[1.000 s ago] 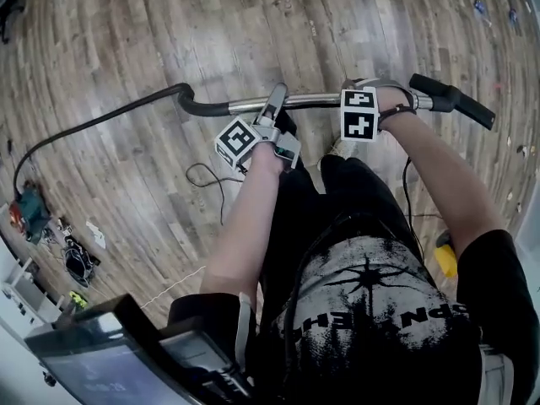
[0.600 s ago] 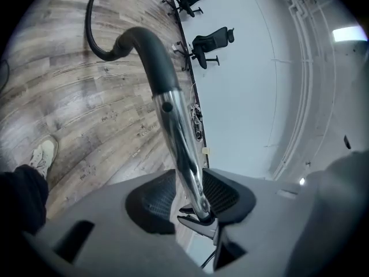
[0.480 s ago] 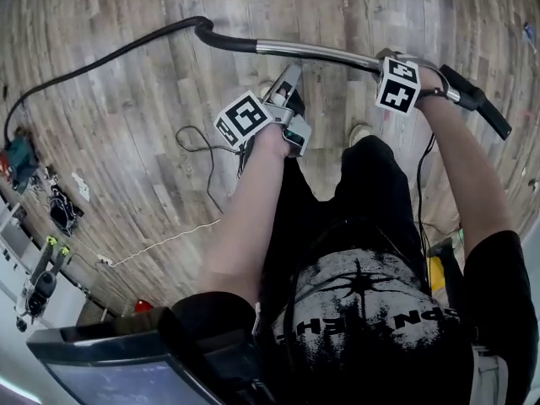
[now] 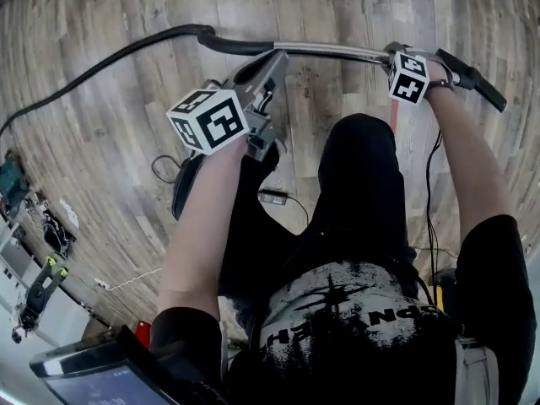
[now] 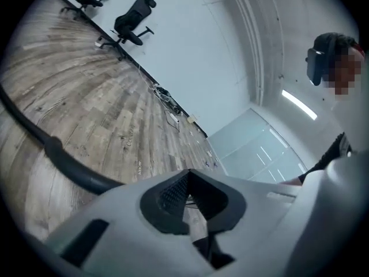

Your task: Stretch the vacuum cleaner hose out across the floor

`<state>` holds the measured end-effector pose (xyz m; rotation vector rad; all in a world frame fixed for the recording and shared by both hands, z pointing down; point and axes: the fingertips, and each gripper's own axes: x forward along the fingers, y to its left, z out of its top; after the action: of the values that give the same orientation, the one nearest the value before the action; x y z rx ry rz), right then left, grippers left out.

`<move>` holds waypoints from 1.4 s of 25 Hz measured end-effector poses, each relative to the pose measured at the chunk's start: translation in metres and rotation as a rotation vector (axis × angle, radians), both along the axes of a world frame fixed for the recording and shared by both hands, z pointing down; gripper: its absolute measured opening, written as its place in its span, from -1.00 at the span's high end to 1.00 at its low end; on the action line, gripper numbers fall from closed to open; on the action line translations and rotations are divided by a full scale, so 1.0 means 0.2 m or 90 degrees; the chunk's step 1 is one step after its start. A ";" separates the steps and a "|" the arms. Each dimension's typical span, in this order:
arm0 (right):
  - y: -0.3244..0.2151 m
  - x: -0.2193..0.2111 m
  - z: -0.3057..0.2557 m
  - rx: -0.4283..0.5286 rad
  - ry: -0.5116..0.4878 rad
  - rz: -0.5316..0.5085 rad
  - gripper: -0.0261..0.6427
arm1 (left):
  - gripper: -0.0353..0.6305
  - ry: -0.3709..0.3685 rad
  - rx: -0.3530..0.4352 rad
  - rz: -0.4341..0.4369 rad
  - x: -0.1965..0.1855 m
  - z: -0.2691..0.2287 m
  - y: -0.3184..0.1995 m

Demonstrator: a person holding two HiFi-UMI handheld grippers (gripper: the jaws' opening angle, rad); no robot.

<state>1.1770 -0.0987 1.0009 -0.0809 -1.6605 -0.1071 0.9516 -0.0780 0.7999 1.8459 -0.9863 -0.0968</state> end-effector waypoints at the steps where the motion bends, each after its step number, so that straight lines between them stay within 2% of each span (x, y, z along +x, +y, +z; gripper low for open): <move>1: 0.01 0.03 0.12 0.004 -0.004 -0.007 0.75 | 0.89 -0.013 0.010 0.019 0.02 0.04 -0.01; 4: -0.01 0.15 0.43 0.014 -0.020 -0.015 0.76 | 0.89 -0.057 0.039 0.066 0.09 0.17 -0.02; 6: -0.03 0.23 0.60 0.025 -0.031 -0.021 0.76 | 0.89 -0.081 0.055 0.074 0.13 0.25 -0.01; 9: -0.04 0.32 0.78 0.037 -0.045 -0.027 0.76 | 0.89 -0.096 0.052 0.048 0.16 0.34 0.05; 14: 0.04 0.36 1.01 0.018 -0.068 -0.020 0.76 | 0.89 -0.142 0.041 0.027 0.18 0.36 0.16; 17: 0.04 0.37 1.08 0.035 -0.066 -0.024 0.76 | 0.89 -0.170 0.045 0.011 0.19 0.37 0.24; 19: 0.06 0.38 1.11 0.036 -0.066 -0.028 0.76 | 0.89 -0.171 0.037 0.004 0.20 0.40 0.28; 25: 0.17 0.37 1.18 -0.032 -0.051 -0.054 0.75 | 0.89 -0.180 0.033 0.006 0.25 0.41 0.30; 27: 0.22 0.39 1.20 -0.058 -0.042 -0.062 0.61 | 0.89 -0.183 0.034 0.009 0.27 0.41 0.29; 30: 0.23 0.41 1.20 -0.069 -0.045 -0.069 0.58 | 0.89 -0.184 0.034 0.015 0.29 0.42 0.29; 35: 0.27 0.43 1.18 -0.103 -0.040 -0.037 0.31 | 0.89 -0.189 0.037 0.035 0.33 0.42 0.30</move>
<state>1.2623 -0.0441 1.2375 -0.2507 -1.7274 -0.0197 1.0171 -0.0179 0.8842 1.9772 -1.1437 0.1900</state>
